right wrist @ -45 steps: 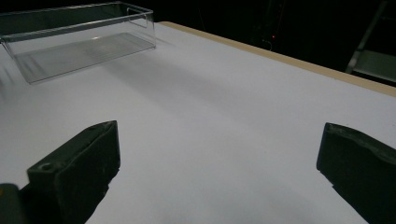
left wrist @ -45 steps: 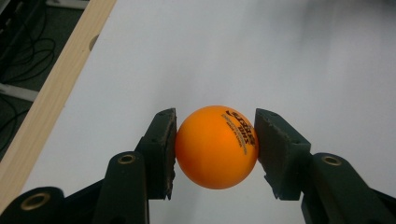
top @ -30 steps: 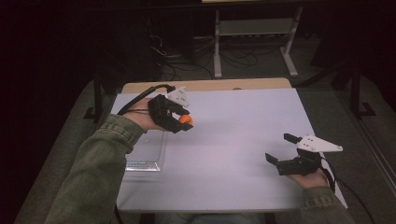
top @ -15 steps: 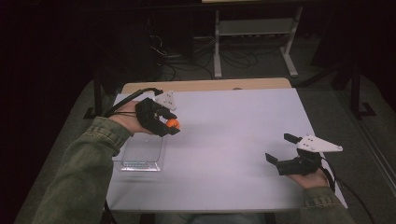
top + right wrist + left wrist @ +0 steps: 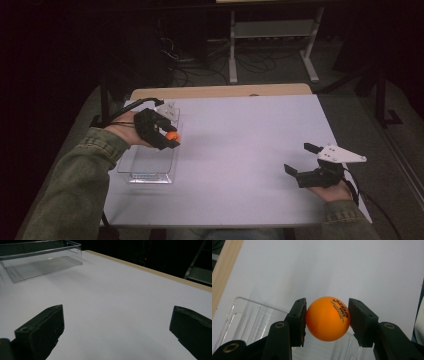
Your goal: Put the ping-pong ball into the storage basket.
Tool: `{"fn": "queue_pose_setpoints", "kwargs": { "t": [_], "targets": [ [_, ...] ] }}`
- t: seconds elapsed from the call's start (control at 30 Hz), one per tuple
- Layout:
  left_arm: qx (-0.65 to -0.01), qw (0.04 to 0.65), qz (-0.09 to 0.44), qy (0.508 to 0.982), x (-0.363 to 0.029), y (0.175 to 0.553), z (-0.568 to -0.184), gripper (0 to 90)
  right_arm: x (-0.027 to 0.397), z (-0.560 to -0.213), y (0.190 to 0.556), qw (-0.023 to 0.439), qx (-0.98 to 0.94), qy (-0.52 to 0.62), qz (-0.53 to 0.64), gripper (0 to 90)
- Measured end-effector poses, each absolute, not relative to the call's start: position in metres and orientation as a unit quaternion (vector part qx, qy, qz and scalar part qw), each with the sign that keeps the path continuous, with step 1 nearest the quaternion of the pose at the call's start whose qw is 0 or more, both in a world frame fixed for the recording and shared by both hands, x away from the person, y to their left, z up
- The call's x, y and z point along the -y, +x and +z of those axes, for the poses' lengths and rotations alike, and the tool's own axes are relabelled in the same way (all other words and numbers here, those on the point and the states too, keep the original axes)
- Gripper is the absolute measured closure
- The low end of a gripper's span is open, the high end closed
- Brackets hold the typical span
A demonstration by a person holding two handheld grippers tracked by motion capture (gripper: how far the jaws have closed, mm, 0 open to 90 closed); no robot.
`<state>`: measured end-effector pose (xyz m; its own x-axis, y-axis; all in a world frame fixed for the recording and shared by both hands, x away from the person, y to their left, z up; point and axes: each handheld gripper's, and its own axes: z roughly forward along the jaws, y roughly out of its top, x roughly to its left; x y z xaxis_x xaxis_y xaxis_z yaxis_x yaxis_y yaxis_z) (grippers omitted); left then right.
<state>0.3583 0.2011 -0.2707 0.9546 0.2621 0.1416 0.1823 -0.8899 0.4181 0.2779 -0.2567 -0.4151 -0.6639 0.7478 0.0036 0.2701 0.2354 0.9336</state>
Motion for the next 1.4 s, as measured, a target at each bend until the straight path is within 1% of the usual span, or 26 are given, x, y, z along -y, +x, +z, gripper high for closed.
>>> {"fn": "queue_pose_setpoints", "kwargs": {
  "t": [0.43, 0.77, 1.07, 1.4],
  "targets": [
    [-0.137, 0.161, 0.090, 0.973, -0.226, 0.358, -0.270, 50.5, 0.256, -0.415, 0.278, 0.231, -0.752, 0.338, 0.517, 0.0],
    [-0.132, 0.130, 0.083, 0.979, -0.235, 0.356, -0.278, 50.5, 0.256, -0.415, 0.278, 0.230, -0.752, 0.339, 0.516, 0.0],
    [-0.132, 0.134, 0.081, 0.979, -0.234, 0.358, -0.285, 50.5, 0.256, -0.416, 0.278, 0.231, -0.754, 0.338, 0.514, 0.0],
    [-0.127, 0.132, 0.068, 0.981, -0.228, 0.360, -0.302, 50.4, 0.256, -0.416, 0.278, 0.229, -0.755, 0.338, 0.514, 0.0]
  ]
}}
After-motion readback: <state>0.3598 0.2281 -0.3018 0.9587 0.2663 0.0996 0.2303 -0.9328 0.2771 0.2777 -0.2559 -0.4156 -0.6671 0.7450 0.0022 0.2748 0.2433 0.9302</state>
